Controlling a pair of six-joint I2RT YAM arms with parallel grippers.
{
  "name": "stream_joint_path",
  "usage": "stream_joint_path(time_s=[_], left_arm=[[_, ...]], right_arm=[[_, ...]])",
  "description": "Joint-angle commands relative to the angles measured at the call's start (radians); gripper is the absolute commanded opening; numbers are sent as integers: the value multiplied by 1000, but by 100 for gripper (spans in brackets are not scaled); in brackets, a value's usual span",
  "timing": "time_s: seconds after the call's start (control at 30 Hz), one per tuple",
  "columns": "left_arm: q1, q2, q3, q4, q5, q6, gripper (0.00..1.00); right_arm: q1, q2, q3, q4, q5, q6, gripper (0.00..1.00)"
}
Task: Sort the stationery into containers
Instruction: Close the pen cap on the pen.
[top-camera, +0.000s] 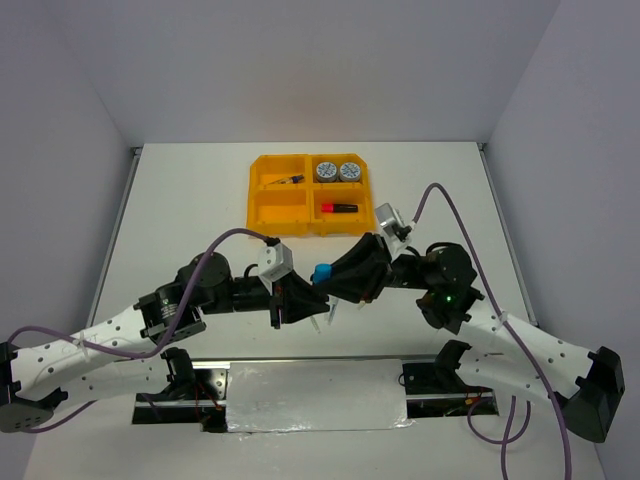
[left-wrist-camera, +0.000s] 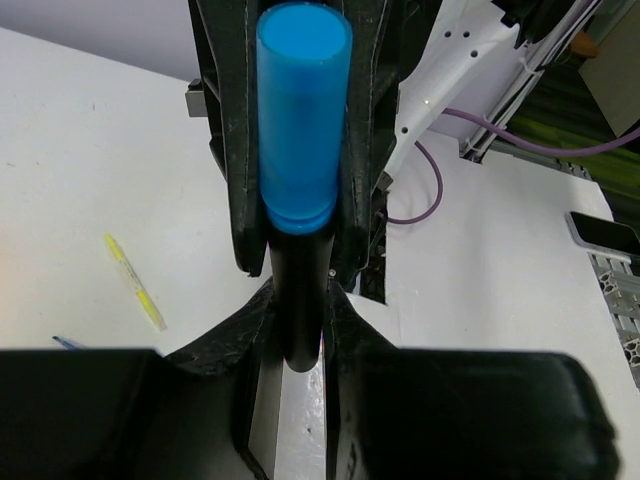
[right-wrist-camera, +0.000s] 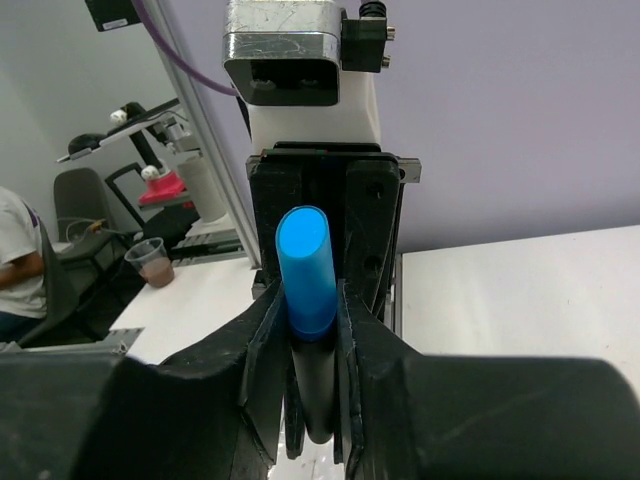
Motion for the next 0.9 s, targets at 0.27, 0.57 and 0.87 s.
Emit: stream_joint_path(time_s=[0.27,0.57,0.87], left_arm=[[-2,3,66,46,-13,-2,0],[-2,8,37,71,53,24,0],[-2,8,28,62,61,22,0]], right_arm=[[3,-46,-26,13,-1,-15,79],[3,-92,68,-162,112,-123,87],[3,-85,146,-206,137,-150,76]])
